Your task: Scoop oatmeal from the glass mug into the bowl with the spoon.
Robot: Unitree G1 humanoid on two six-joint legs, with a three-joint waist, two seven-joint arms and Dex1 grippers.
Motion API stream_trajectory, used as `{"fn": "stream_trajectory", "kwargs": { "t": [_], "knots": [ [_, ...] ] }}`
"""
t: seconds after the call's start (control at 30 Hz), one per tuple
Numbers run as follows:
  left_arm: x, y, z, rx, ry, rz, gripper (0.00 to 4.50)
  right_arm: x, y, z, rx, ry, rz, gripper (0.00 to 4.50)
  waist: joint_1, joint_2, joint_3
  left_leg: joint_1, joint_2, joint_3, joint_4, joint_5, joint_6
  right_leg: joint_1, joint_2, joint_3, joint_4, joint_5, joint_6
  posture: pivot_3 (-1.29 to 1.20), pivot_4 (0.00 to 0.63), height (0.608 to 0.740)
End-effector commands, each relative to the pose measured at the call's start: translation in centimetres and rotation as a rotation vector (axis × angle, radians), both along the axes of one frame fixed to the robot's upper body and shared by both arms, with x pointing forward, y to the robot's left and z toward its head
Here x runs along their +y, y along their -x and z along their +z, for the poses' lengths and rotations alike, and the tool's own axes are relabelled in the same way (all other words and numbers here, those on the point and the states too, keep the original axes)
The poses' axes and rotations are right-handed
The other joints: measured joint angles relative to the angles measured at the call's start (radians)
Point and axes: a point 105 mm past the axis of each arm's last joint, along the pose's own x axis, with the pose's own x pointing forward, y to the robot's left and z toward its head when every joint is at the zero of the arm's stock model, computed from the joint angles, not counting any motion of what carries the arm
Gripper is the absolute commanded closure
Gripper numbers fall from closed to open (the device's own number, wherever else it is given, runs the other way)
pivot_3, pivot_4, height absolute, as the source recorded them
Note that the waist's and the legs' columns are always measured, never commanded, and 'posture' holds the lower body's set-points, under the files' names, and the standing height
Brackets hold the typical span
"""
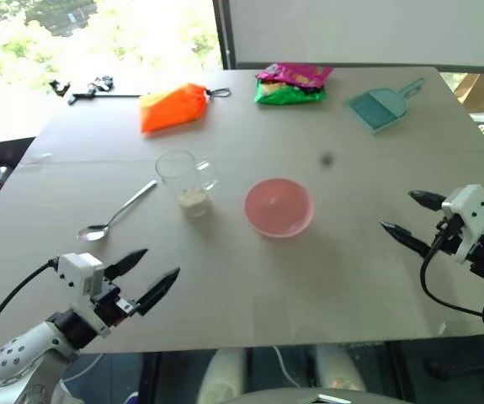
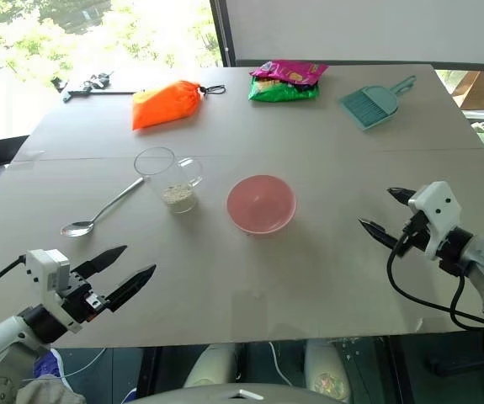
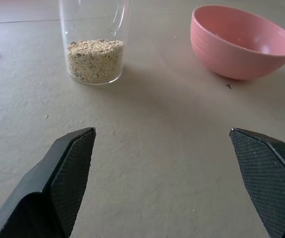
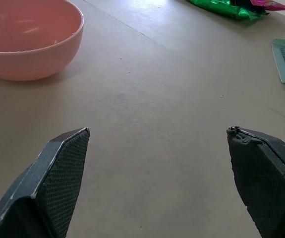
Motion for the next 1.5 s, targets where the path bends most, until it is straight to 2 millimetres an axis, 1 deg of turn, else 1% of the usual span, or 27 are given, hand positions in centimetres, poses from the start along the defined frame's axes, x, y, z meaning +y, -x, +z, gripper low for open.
{"fn": "stream_trajectory", "kwargs": {
  "t": [0.03, 0.1, 0.2, 0.3, 0.37, 0.4, 0.47, 0.53, 0.6, 0.67, 0.73, 0.8, 0.9, 0.97, 1.1, 1.17, 1.2, 1.27, 1.37, 1.43, 1.5],
  "knots": [
    [0.4, -0.4, 1.4, -0.056, 0.008, 0.014, 0.02, 0.1, -0.2, 1.7, -0.069, 0.006, -0.003, 0.00, 0.000, 0.000, 0.000, 0.000, 0.000, 0.000, 0.000, 0.000, 0.000, 0.000, 0.000, 0.000, 0.000, 0.000, 0.000, 0.00, 0.150, 0.740],
    [0.5, -1.2, 2.3, -0.099, 0.028, 0.036, 0.02, -0.2, -0.7, 2.0, -0.109, -0.023, -0.037, 0.00, 0.001, 0.000, 0.000, 0.000, 0.000, 0.000, 0.000, 0.000, 0.000, 0.000, 0.000, 0.000, 0.000, 0.000, 0.000, 0.00, 0.150, 0.740],
    [0.5, -1.7, 2.7, -0.115, 0.046, 0.046, 0.02, -0.2, -0.9, 2.2, -0.114, -0.069, -0.033, 0.00, 0.001, 0.000, 0.000, 0.000, 0.000, -0.001, 0.000, 0.000, 0.000, 0.000, 0.000, -0.001, 0.000, 0.000, 0.000, 0.00, 0.150, 0.740],
    [0.4, -2.0, 2.7, -0.120, 0.056, 0.050, 0.02, 0.1, -0.9, 2.3, -0.105, -0.095, 0.011, 0.00, -0.001, 0.000, 0.000, 0.000, 0.000, 0.000, 0.000, 0.000, 0.000, 0.000, 0.000, 0.000, -0.001, 0.000, 0.000, 0.00, 0.150, 0.740],
    [0.5, -2.4, 2.9, -0.137, 0.076, 0.062, 0.02, 0.3, -0.6, 2.8, -0.128, -0.149, 0.066, 0.00, -0.001, 0.000, 0.000, 0.000, 0.000, 0.000, -0.002, 0.000, 0.000, 0.000, 0.000, 0.000, -0.003, 0.000, 0.000, 0.00, 0.150, 0.740],
    [0.6, -2.5, 2.8, -0.141, 0.079, 0.068, 0.02, 0.5, -0.3, 3.2, -0.141, -0.185, 0.098, 0.00, 0.000, 0.000, 0.000, 0.000, 0.000, 0.000, -0.003, 0.000, 0.000, 0.000, 0.000, 0.000, -0.004, 0.000, 0.000, 0.00, 0.150, 0.740],
    [0.9, -2.6, 2.6, -0.141, 0.066, 0.071, 0.02, 0.6, 0.6, 4.8, -0.201, -0.277, 0.186, 0.00, 0.000, 0.000, 0.000, 0.000, 0.001, 0.000, -0.003, 0.000, 0.000, 0.000, 0.000, -0.001, -0.004, 0.000, 0.000, 0.00, 0.150, 0.740],
    [1.4, -2.7, 2.5, -0.140, 0.059, 0.079, 0.02, 0.6, 1.7, 6.1, -0.255, -0.325, 0.278, 0.00, 0.000, 0.001, 0.001, 0.000, 0.001, 0.000, -0.003, 0.000, 0.000, 0.000, 0.000, -0.001, -0.004, 0.000, 0.000, 0.00, 0.150, 0.740],
    [1.9, -2.8, 2.5, -0.144, 0.049, 0.089, 0.02, 1.1, 2.8, 6.2, -0.205, -0.304, 0.397, 0.00, 0.000, 0.001, 0.001, 0.000, 0.001, 0.001, -0.003, 0.000, 0.000, 0.000, 0.000, 0.000, -0.005, 0.000, 0.000, 0.00, 0.150, 0.740],
    [2.8, -3.0, 2.3, -0.144, 0.042, 0.103, 0.02, 2.1, 3.9, 5.8, -0.147, -0.241, 0.531, 0.00, 0.000, 0.001, 0.001, 0.000, 0.001, 0.000, -0.003, 0.000, 0.000, 0.000, 0.000, 0.000, -0.005, 0.000, 0.000, 0.00, 0.150, 0.740],
    [3.5, -3.4, 1.7, -0.135, 0.022, 0.113, 0.02, 3.1, 4.6, 6.5, -0.157, -0.217, 0.641, 0.00, 0.000, 0.001, 0.001, 0.000, 0.001, 0.000, -0.003, 0.000, 0.000, 0.000, 0.000, -0.001, -0.005, 0.000, 0.000, 0.00, 0.150, 0.740],
    [3.8, -3.7, 1.6, -0.139, 0.021, 0.120, 0.02, 3.6, 5.1, 7.1, -0.169, -0.200, 0.718, 0.00, -0.003, 0.001, 0.001, 0.001, 0.002, 0.000, -0.004, 0.000, 0.000, 0.000, 0.001, -0.001, -0.005, 0.000, 0.000, 0.00, 0.150, 0.740],
    [4.3, -4.2, 2.1, -0.155, 0.025, 0.125, 0.02, 3.8, 5.2, 8.0, -0.212, -0.214, 0.763, 0.00, -0.001, 0.001, 0.001, 0.000, 0.001, 0.000, -0.004, 0.000, 0.000, 0.000, 0.000, -0.001, -0.005, 0.000, 0.000, 0.00, 0.150, 0.740],
    [4.9, -4.5, 2.5, -0.163, 0.023, 0.143, 0.02, 3.8, 5.0, 8.5, -0.238, -0.260, 0.764, 0.00, 0.000, 0.001, 0.001, 0.000, 0.001, 0.000, -0.004, 0.000, 0.000, 0.000, 0.000, -0.001, -0.006, 0.000, 0.000, 0.00, 0.150, 0.740],
    [5.9, -4.8, 3.2, -0.171, 0.024, 0.157, 0.02, 4.4, 5.3, 8.3, -0.226, -0.285, 0.811, 0.00, 0.001, 0.001, 0.002, -0.001, 0.001, -0.001, -0.004, 0.000, 0.000, 0.000, 0.000, -0.002, -0.006, 0.000, 0.000, 0.00, 0.150, 0.740],
    [6.9, -5.2, 4.0, -0.187, 0.023, 0.193, 0.02, 4.8, 5.7, 8.6, -0.253, -0.324, 0.853, 0.00, 0.000, 0.001, 0.002, -0.001, 0.001, -0.001, -0.005, 0.000, 0.000, 0.000, 0.000, -0.002, -0.007, 0.000, 0.000, 0.00, 0.150, 0.740],
    [7.4, -5.5, 4.3, -0.190, 0.015, 0.214, 0.02, 4.9, 5.8, 9.1, -0.279, -0.377, 0.864, 0.00, 0.000, 0.001, 0.002, -0.001, 0.001, -0.001, -0.005, 0.000, 0.000, 0.000, 0.000, -0.002, -0.007, 0.000, 0.000, 0.00, 0.150, 0.740],
    [8.4, -6.0, 4.6, -0.198, -0.028, 0.254, 0.02, 5.0, 6.0, 9.6, -0.296, -0.441, 0.887, 0.00, 0.000, 0.001, 0.002, -0.001, 0.001, -0.001, -0.005, 0.000, 0.000, 0.000, 0.000, -0.002, -0.007, 0.000, 0.000, 0.00, 0.150, 0.740],
    [9.4, -6.9, 5.0, -0.182, -0.071, 0.320, 0.02, 5.1, 6.1, 9.7, -0.288, -0.456, 0.901, 0.00, 0.000, 0.001, 0.002, -0.001, 0.001, -0.001, -0.005, 0.000, 0.000, 0.000, 0.000, -0.002, -0.007, 0.000, 0.000, 0.00, 0.150, 0.740],
    [10.6, -7.6, 5.1, -0.136, -0.145, 0.399, 0.02, 5.1, 6.1, 9.7, -0.284, -0.451, 0.903, 0.00, 0.000, 0.001, 0.002, -0.001, 0.001, -0.001, -0.005, 0.000, 0.000, 0.000, 0.000, -0.002, -0.007, 0.000, 0.000, 0.00, 0.150, 0.740],
    [10.7, -8.1, 5.5, -0.097, -0.170, 0.399, 0.02, 5.1, 6.0, 9.6, -0.281, -0.450, 0.902, 0.00, -0.001, 0.001, 0.003, -0.001, 0.001, -0.002, -0.005, 0.000, 0.000, 0.000, 0.000, -0.003, -0.007, 0.000, 0.000, 0.00, 0.150, 0.740]
  ]
}}
